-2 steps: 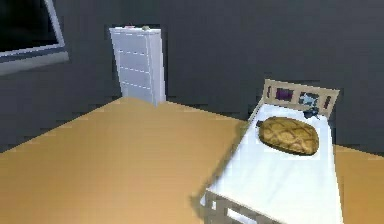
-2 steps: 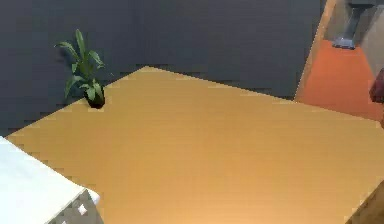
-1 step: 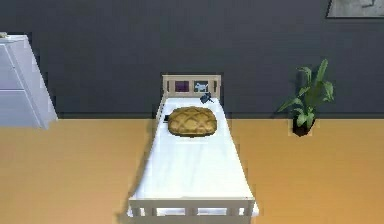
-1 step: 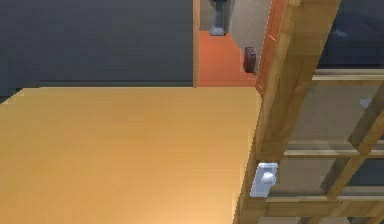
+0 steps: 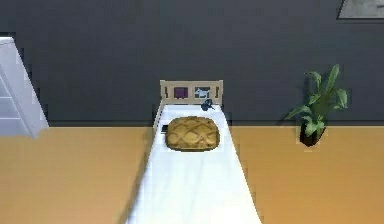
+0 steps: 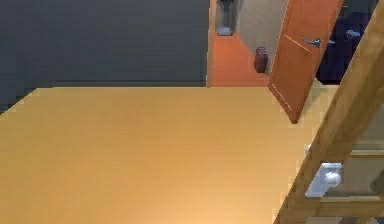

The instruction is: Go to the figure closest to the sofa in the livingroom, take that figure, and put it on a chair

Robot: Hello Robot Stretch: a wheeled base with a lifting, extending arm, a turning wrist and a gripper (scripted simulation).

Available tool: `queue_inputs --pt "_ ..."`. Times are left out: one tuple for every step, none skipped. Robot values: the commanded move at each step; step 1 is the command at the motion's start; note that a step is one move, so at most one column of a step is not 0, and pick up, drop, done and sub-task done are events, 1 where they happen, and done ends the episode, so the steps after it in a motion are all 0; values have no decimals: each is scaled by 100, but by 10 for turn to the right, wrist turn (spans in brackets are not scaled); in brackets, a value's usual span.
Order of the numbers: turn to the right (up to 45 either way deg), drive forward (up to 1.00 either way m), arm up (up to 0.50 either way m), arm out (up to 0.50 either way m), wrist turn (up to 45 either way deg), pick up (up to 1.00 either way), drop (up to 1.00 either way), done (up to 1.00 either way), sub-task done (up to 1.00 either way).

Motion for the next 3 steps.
queue_inputs --pt "420 0 0 0 0 0 0 0 0" --pt "30 0 0 0 0 0 0 0 0" --pt "0 20 0 0 0 0 0 0 0"
